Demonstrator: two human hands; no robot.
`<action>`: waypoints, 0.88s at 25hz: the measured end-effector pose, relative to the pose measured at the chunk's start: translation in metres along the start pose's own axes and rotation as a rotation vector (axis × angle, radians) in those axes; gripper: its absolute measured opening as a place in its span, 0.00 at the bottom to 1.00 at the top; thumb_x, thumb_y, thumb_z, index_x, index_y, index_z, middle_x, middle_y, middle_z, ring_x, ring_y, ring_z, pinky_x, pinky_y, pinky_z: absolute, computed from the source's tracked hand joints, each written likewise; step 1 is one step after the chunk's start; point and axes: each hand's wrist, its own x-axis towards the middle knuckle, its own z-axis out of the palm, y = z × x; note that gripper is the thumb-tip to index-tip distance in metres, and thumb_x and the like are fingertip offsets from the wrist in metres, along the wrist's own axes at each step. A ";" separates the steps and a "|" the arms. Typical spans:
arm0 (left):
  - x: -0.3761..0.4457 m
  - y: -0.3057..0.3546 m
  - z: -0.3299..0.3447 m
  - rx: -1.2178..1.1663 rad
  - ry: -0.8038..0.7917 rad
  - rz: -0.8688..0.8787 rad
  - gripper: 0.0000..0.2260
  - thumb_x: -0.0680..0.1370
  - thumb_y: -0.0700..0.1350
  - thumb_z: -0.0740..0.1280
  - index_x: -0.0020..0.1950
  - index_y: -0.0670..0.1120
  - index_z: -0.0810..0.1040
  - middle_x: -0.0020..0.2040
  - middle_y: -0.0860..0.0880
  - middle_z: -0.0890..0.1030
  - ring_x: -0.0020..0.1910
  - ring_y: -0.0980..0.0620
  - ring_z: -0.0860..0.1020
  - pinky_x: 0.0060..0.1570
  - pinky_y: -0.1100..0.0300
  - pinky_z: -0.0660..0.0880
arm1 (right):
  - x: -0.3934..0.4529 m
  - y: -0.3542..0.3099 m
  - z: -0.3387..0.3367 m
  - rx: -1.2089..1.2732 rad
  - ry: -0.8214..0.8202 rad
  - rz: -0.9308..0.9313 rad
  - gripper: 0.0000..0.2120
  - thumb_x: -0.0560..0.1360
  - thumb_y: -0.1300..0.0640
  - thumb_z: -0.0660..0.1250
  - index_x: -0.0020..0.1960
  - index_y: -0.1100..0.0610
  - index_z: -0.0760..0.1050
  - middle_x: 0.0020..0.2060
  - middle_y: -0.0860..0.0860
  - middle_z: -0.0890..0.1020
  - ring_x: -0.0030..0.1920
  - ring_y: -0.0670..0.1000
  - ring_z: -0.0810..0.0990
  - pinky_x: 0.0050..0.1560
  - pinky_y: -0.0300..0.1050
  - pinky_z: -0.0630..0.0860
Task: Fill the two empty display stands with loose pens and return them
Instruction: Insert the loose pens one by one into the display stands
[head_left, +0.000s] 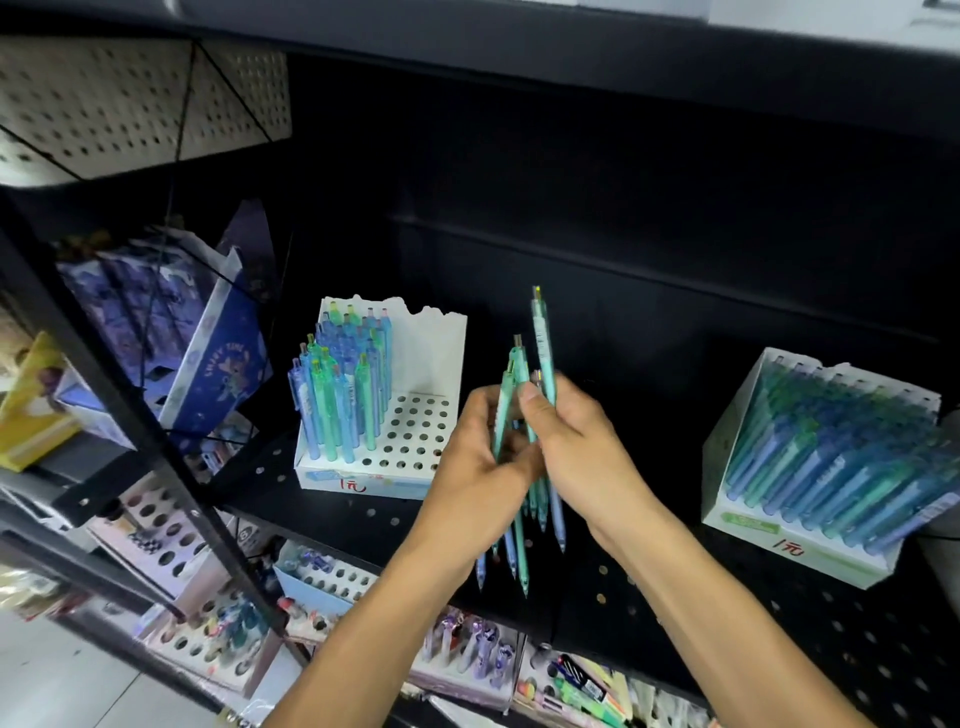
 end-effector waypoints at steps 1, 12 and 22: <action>0.000 -0.002 -0.003 0.040 0.002 0.019 0.18 0.77 0.37 0.66 0.62 0.54 0.73 0.51 0.43 0.80 0.50 0.45 0.79 0.55 0.50 0.78 | 0.000 0.002 0.002 -0.004 -0.002 -0.011 0.11 0.84 0.56 0.57 0.56 0.52 0.78 0.47 0.49 0.85 0.49 0.44 0.84 0.51 0.39 0.79; -0.021 -0.002 -0.053 -0.004 0.170 0.070 0.08 0.83 0.41 0.61 0.56 0.50 0.78 0.43 0.55 0.84 0.41 0.64 0.78 0.49 0.61 0.71 | 0.003 -0.005 0.030 -0.018 0.246 -0.116 0.20 0.85 0.52 0.52 0.44 0.56 0.79 0.36 0.44 0.81 0.37 0.36 0.77 0.40 0.28 0.68; -0.034 -0.001 -0.139 -0.020 0.460 0.092 0.11 0.85 0.42 0.57 0.60 0.52 0.76 0.42 0.53 0.84 0.40 0.56 0.74 0.39 0.60 0.68 | 0.030 -0.001 0.089 -0.457 -0.086 -0.150 0.05 0.77 0.51 0.70 0.45 0.52 0.79 0.37 0.49 0.84 0.40 0.50 0.83 0.46 0.54 0.81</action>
